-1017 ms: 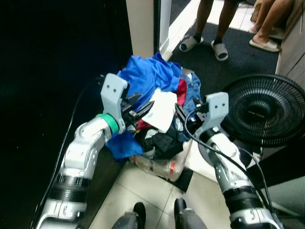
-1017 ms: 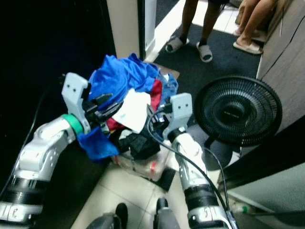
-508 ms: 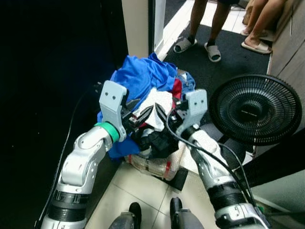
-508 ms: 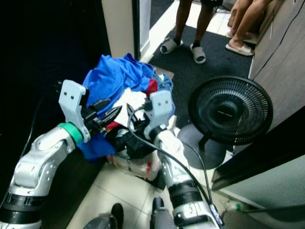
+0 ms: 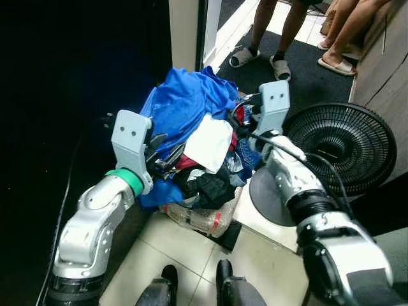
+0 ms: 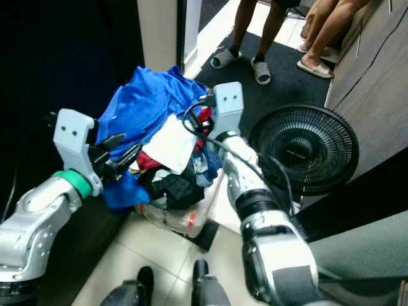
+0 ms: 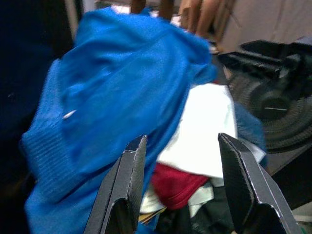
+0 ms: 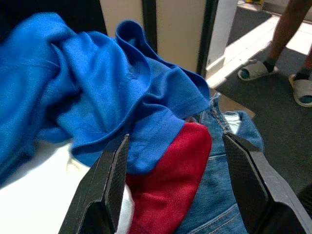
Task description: Clothes washing
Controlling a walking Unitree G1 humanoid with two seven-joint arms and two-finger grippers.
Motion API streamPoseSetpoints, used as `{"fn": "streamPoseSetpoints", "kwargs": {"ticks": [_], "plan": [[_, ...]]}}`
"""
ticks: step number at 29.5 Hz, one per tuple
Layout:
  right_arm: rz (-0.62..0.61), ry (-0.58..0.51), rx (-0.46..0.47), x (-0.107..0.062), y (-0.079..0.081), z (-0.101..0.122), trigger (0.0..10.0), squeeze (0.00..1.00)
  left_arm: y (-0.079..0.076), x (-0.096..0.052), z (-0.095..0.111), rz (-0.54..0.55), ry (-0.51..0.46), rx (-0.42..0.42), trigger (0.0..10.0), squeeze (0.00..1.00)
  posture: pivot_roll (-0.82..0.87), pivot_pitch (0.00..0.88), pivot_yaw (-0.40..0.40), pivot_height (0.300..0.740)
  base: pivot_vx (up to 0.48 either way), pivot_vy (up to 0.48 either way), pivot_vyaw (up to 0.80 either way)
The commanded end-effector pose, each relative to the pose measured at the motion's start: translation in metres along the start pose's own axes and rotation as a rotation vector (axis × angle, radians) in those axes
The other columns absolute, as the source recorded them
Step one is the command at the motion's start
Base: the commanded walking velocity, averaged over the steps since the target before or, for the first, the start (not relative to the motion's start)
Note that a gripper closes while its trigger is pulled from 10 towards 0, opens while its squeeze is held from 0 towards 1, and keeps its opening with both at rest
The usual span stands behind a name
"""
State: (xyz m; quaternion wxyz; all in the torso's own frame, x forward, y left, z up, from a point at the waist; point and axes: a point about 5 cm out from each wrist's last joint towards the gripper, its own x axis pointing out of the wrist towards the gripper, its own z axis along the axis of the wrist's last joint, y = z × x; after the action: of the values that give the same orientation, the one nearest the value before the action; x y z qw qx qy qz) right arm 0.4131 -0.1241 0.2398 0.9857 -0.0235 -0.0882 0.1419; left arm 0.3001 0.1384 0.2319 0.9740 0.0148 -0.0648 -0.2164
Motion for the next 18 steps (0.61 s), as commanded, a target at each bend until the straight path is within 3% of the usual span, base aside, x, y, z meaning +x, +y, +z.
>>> {"fn": "streamPoseSetpoints", "kwargs": {"ticks": [1, 5, 12, 14, 16, 18], "plan": [[-0.002, 0.033, 0.01, -0.001, 0.001, -0.008, 10.0, 0.0, 0.003, -0.007, -0.002, 0.027, 0.02, 0.006, 10.0, 0.0, 0.1, 0.357, -0.032, 0.74, 0.0, 0.0, 0.0], [0.019, 0.03, 0.028, 0.002, 0.008, -0.008, 10.0, 0.0, 0.008, -0.014, -0.002, 0.063, 0.035, 0.01, 10.0, 0.0, 0.11, 0.371, -0.043, 0.74, 0.0, 0.0, 0.0], [0.12, -0.023, 0.096, 0.011, 0.033, 0.003, 10.0, 0.0, 0.006, -0.018, -0.004, 0.082, 0.046, 0.002, 10.0, 0.0, 0.1, 0.372, -0.069, 0.74, 0.0, 0.0, 0.0], [0.2, -0.051, 0.124, 0.015, 0.056, 0.01, 10.0, 0.0, 0.004, -0.017, -0.002, 0.09, 0.039, -0.004, 10.0, 0.0, 0.1, 0.367, -0.077, 0.74, 0.0, 0.0, 0.0], [0.2, -0.051, 0.124, 0.015, 0.056, 0.01, 10.0, 0.0, 0.004, -0.017, -0.002, 0.09, 0.039, -0.004, 10.0, 0.0, 0.1, 0.367, -0.077, 0.74, 0.0, 0.0, 0.0], [0.254, -0.053, 0.129, 0.017, 0.077, 0.01, 10.0, 0.0, 0.004, -0.018, -0.001, 0.102, 0.035, -0.006, 10.0, 0.0, 0.12, 0.373, -0.087, 0.74, 0.0, 0.0, 0.0]]}}
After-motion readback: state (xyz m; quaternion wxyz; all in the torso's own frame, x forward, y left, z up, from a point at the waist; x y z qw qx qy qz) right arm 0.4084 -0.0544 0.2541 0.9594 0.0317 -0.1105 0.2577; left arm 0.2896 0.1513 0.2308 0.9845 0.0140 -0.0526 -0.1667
